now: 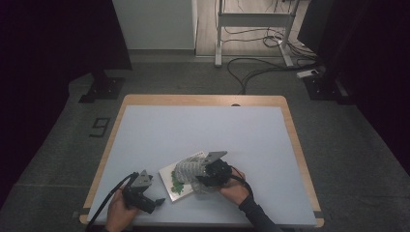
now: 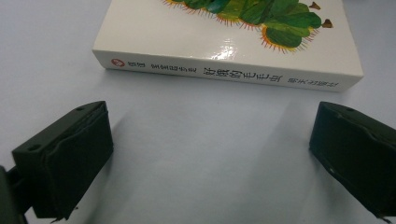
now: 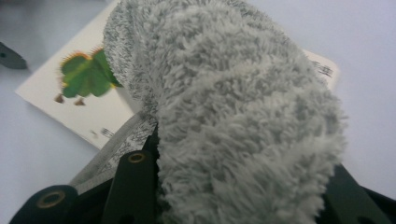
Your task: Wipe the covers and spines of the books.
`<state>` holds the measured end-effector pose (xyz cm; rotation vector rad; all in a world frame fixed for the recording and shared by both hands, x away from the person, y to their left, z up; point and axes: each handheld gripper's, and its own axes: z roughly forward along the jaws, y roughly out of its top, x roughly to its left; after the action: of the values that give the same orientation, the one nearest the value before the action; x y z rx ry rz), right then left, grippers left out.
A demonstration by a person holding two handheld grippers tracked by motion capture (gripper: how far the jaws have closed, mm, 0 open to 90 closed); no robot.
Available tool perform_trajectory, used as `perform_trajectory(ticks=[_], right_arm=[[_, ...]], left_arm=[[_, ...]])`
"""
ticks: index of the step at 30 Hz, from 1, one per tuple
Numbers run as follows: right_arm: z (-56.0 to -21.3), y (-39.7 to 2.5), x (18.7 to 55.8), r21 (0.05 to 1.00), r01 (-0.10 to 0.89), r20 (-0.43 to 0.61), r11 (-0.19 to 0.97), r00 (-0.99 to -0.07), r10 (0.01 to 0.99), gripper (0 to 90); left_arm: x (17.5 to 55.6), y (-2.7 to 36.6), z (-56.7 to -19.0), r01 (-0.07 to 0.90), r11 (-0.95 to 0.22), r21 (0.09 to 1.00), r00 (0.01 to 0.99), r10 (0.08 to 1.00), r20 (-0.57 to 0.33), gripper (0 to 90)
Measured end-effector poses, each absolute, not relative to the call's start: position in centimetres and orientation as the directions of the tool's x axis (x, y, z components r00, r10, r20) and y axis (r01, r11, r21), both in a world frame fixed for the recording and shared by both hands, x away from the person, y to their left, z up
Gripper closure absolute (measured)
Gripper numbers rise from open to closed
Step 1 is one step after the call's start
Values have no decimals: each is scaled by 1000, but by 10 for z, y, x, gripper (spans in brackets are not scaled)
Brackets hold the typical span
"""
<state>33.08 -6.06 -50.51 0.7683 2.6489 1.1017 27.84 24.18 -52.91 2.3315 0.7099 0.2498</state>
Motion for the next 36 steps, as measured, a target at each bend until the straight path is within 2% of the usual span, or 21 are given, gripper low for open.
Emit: perform_trajectory(ticks=[13,28,36], right_arm=[[-505,-27,317,709,358,60,608,-889,453,550],[-504,4,306,710,306,53,634,-921,385,547],[-504,11,310,708,300,50,640,-924,378,546]], left_arm=[[277,242,-528,426,-621,658,828,561,-6,0],[275,276,-528,474,-587,656,781,624,-6,0],[275,277,-528,479,-583,657,778,628,-10,0]])
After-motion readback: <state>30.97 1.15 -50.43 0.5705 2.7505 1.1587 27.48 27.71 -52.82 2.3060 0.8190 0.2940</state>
